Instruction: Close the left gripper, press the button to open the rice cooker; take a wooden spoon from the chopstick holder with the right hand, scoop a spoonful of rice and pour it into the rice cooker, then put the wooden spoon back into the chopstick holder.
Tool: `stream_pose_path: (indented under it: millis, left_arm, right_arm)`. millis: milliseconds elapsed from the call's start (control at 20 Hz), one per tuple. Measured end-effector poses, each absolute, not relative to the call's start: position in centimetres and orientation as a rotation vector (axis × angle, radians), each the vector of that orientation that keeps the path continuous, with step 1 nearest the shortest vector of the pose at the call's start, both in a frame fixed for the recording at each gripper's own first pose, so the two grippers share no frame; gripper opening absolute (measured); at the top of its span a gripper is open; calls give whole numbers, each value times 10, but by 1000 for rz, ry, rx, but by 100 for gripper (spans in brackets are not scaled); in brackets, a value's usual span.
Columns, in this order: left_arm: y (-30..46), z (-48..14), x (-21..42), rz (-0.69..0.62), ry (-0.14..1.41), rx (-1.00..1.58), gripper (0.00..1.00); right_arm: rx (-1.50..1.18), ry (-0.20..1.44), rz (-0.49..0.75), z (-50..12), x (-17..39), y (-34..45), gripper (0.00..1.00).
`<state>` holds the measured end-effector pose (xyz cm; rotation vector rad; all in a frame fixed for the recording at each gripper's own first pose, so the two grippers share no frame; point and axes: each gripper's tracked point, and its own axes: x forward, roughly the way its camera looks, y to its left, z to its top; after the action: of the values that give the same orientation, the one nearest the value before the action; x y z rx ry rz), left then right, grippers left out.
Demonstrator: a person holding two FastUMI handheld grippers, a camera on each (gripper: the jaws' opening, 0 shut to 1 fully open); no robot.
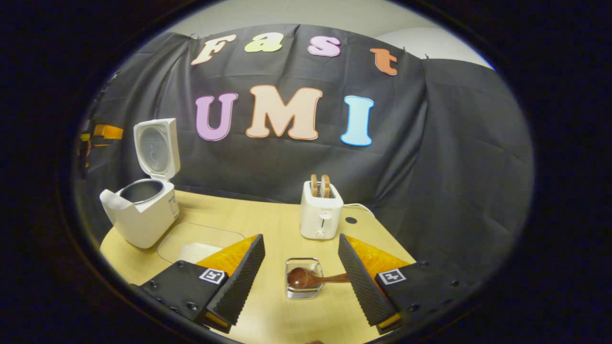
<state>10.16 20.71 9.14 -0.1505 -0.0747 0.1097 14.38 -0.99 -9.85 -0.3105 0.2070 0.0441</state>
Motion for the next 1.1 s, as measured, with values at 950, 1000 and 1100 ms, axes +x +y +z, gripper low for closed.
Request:
stream_pose_path:
  millis: [950, 1000, 1100]
  left_arm:
    - [287, 175, 278, 165, -90, -29, 93]
    - [286, 174, 281, 162, -82, -19, 93]
    - [289, 168, 281, 174, -61, 3, 94]
  right_arm:
    - [-301, 240, -58, -99, 102, 20, 100]
    - [-302, 244, -66, -100, 100, 19, 100]
    - [-295, 247, -71, -101, 97, 20, 100]
